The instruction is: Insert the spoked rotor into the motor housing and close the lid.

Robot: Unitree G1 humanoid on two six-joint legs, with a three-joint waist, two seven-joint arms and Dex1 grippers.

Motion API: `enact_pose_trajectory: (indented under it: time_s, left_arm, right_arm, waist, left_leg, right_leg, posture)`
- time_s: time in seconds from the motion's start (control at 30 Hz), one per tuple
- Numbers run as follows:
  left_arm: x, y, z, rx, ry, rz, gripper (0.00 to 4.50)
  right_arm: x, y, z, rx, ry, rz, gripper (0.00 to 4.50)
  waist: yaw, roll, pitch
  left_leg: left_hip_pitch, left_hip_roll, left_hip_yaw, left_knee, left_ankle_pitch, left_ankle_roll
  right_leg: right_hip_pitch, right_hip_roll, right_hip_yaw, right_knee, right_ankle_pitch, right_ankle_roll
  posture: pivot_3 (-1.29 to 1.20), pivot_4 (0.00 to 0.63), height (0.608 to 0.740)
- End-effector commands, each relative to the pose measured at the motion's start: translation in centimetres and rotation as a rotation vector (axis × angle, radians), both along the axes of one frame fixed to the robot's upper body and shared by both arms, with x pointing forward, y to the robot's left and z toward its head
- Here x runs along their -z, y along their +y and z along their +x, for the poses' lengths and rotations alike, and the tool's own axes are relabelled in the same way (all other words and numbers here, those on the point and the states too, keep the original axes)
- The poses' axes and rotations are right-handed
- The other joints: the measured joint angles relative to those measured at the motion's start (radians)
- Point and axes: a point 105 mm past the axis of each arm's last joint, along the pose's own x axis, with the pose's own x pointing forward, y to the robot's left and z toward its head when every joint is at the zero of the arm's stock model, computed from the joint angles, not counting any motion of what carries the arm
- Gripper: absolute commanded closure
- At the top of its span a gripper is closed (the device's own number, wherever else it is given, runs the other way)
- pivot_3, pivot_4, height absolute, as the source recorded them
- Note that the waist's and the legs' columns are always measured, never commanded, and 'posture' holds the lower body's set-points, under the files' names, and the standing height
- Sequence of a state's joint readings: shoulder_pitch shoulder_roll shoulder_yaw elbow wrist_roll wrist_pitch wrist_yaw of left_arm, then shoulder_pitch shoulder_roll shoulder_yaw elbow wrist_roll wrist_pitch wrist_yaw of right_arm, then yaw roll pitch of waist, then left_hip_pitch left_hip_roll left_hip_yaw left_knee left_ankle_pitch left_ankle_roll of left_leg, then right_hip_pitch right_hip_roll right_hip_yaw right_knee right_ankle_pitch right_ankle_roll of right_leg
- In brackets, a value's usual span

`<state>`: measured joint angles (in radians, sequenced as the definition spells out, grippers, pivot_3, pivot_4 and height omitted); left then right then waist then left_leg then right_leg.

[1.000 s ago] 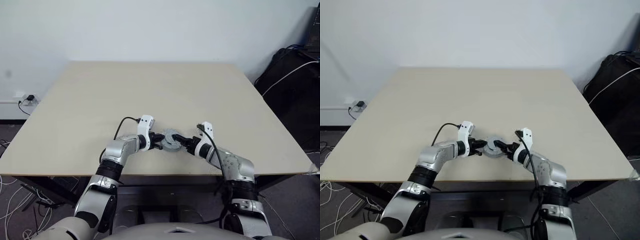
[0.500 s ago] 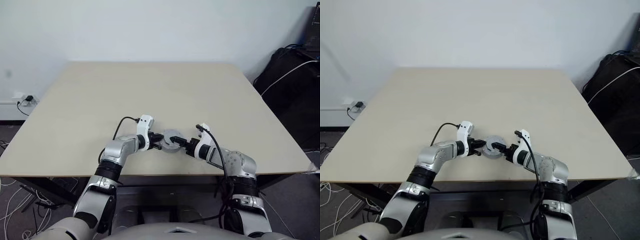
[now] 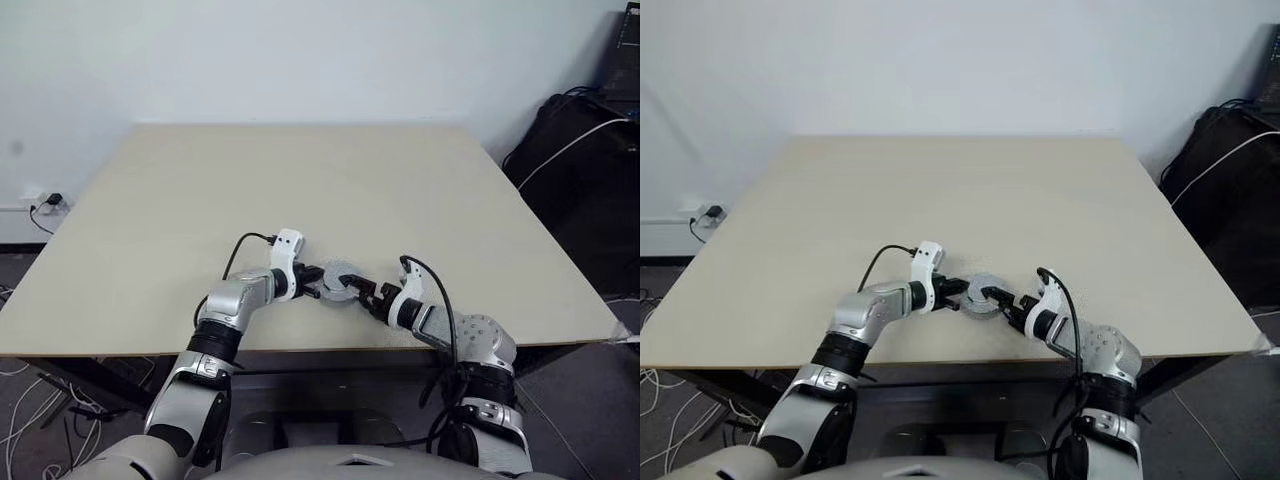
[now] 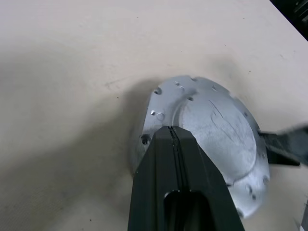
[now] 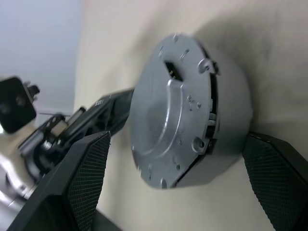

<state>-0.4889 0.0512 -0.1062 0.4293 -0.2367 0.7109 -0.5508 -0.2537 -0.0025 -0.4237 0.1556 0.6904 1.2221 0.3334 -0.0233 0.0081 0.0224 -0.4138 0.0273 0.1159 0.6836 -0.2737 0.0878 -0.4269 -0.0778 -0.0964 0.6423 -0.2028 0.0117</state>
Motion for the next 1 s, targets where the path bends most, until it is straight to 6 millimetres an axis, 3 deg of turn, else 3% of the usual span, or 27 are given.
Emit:
enact_pose_trajectory:
  time_s: [0.03, 0.23, 0.4, 0.5, 0.67, 0.7, 1.0]
  left_arm:
    - [-0.1, -1.4, -0.7, 0.052, 0.008, -0.013, 4.50]
    - [0.1, -1.4, -0.8, 0.050, 0.012, -0.012, 4.50]
    - [0.2, -1.4, -1.0, 0.050, 0.018, -0.011, 4.50]
    - [0.3, -1.4, -1.0, 0.051, 0.019, -0.011, 4.50]
    - [0.3, -1.4, -1.0, 0.051, 0.018, -0.010, 4.50]
    - [0.3, -1.4, -1.0, 0.051, 0.018, -0.010, 4.50]
    - [0.4, -1.2, -1.1, 0.044, 0.021, -0.012, 4.50]
  right_arm:
    - [-2.6, 3.1, -0.1, -0.093, -0.071, 0.134, 0.03]
    - [-3.0, 1.5, 1.5, 0.054, -0.108, 0.130, 0.03]
    - [-3.0, 1.4, 1.5, 0.070, -0.109, 0.135, 0.03]
    - [-3.0, 1.3, 1.2, 0.064, -0.109, 0.142, 0.63]
    - [-2.9, 1.0, 1.0, 0.060, -0.106, 0.140, 2.21]
    - [-2.8, 0.9, 1.0, 0.063, -0.104, 0.136, 2.36]
    - [-1.9, 0.6, 0.6, 0.053, -0.076, 0.084, 2.39]
  waist:
    - [-0.001, 0.000, 0.000]
    - [0.000, 0.000, 0.000]
    - [0.004, 0.000, 0.000]
    - [0.004, 0.000, 0.000]
    - [0.006, 0.001, 0.000]
    - [0.009, 0.002, -0.001]
    - [0.012, 0.002, -0.001]
  left_leg:
    - [0.000, 0.000, 0.000, 0.000, 0.000, 0.000]
    - [-0.001, 0.000, 0.000, 0.000, 0.000, 0.000]
    - [-0.001, -0.001, 0.000, 0.000, 0.000, 0.000]
    - [-0.001, -0.001, 0.000, 0.000, 0.000, 0.000]
    - [-0.001, -0.001, 0.000, 0.000, 0.000, 0.000]
    - [-0.001, -0.001, 0.000, 0.000, 0.000, 0.000]
    - [-0.001, -0.001, 0.000, 0.001, 0.000, 0.000]
  right_leg:
    - [0.000, 0.000, 0.000, 0.000, -0.001, 0.001]
    - [-0.001, 0.000, 0.000, 0.000, -0.001, 0.001]
    - [-0.001, 0.000, 0.000, 0.000, -0.001, 0.001]
    - [-0.001, 0.000, 0.000, 0.000, -0.001, 0.001]
    - [-0.001, -0.001, 0.000, 0.000, -0.001, 0.001]
    - [-0.001, -0.001, 0.000, 0.000, -0.001, 0.001]
    - [-0.001, -0.001, 0.000, -0.001, -0.001, 0.001]
  posture:
    - [0.00, 0.000, 0.740]
    - [0.00, 0.000, 0.740]
    - [0.00, 0.000, 0.740]
    - [0.00, 0.000, 0.740]
    - [0.00, 0.000, 0.740]
    - [0.00, 0.000, 0.740]
    - [0.00, 0.000, 0.740]
